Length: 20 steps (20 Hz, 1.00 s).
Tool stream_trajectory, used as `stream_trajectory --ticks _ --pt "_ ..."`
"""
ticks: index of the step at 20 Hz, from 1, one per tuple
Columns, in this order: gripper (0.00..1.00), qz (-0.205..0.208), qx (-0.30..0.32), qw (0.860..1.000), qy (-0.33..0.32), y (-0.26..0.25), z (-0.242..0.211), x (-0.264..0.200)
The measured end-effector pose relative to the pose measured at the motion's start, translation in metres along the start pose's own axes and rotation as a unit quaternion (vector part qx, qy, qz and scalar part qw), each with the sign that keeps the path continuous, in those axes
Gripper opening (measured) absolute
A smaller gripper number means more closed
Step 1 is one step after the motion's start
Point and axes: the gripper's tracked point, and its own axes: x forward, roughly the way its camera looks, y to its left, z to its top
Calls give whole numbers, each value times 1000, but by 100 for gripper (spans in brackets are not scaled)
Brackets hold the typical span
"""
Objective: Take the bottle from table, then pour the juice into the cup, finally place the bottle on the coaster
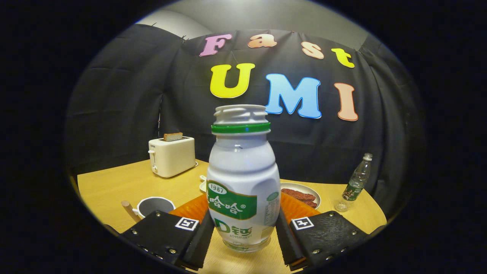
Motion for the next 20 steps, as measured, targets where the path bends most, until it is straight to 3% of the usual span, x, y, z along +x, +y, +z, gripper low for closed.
stream_trajectory --ticks 12,20 --pt "74 -12 21 1000 -7 -10 -10 14" --pt "74 -4 36 999 1 -12 -41 44"
